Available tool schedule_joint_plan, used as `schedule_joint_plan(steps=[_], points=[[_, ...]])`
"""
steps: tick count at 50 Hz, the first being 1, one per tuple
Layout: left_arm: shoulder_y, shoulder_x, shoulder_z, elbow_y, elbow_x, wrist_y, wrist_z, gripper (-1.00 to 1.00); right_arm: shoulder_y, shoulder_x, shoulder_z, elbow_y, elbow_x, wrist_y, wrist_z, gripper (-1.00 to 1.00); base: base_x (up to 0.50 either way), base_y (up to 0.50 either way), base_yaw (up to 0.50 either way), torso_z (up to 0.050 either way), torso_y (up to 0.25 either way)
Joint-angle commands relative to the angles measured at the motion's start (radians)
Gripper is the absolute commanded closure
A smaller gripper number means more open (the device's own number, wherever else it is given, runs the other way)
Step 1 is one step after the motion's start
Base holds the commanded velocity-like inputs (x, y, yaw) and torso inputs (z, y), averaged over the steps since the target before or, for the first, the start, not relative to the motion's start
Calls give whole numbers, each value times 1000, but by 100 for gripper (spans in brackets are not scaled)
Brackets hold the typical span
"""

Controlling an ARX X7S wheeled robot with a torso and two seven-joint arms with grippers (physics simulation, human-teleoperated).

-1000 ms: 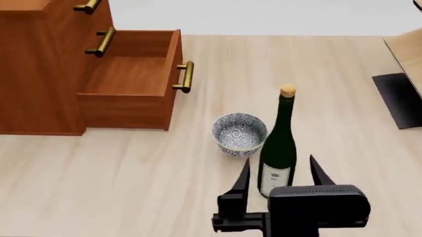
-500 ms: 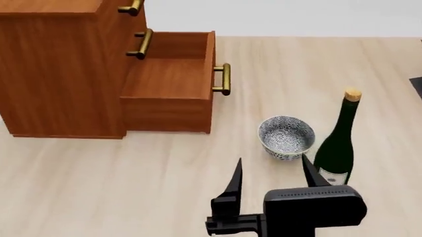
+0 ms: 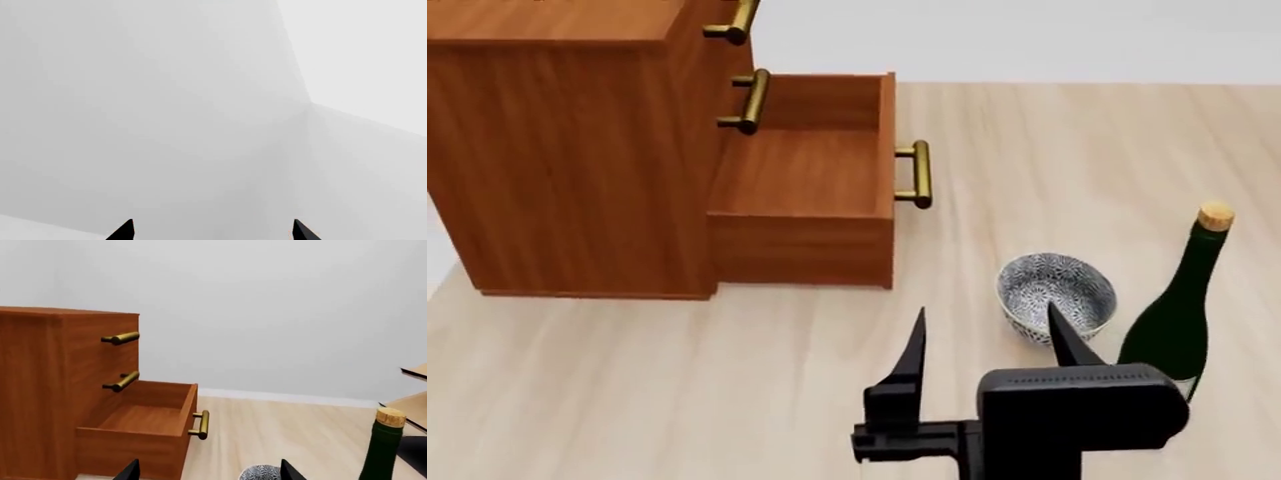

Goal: Close the bottom drawer of the cabinet and open the top drawer.

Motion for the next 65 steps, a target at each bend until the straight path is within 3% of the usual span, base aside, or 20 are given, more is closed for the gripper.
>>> schedule_joint_plan(steps=[1, 6, 17, 25, 32, 49, 59, 62, 65], points=[[4, -7, 9, -3, 0, 9, -4, -100, 10, 4, 8, -9, 19, 21, 8, -100, 102, 23, 0, 0, 0], [-18, -31, 10, 15, -11, -32, -29, -100, 12, 6, 8, -22, 22, 33, 15, -100, 97, 12, 0, 0, 0], [9, -13, 17, -25, -2, 33, -2, -100, 12, 13, -4, -23, 18, 31, 24, -100, 97, 12, 0, 0, 0], [-18, -44, 22, 9, -9, -27, -39, -100, 15, 18, -7, -22, 20, 31, 27, -100, 97, 77, 0, 0, 0], [7, -21, 27, -34, -1, 42, -5, -100, 19, 20, -15, -9, 17, 19, 30, -100, 98, 100, 0, 0, 0], [-8, -54, 36, 14, -11, -21, -51, -100, 22, 22, 4, -3, 52, 10, 29, -100, 105, 138, 0, 0, 0], [12, -37, 43, -30, -4, 45, -17, -100, 37, 20, 9, 8, 70, 20, 31, -100, 146, 111, 0, 0, 0], [-6, -63, 43, 18, -16, -18, -54, -100, 35, 20, 11, 8, 76, 20, 32, -100, 161, 52, 0, 0, 0], [17, -38, 46, -23, -2, 45, -23, -100, 34, 22, 11, 7, 77, 19, 33, -100, 165, 30, 0, 0, 0]])
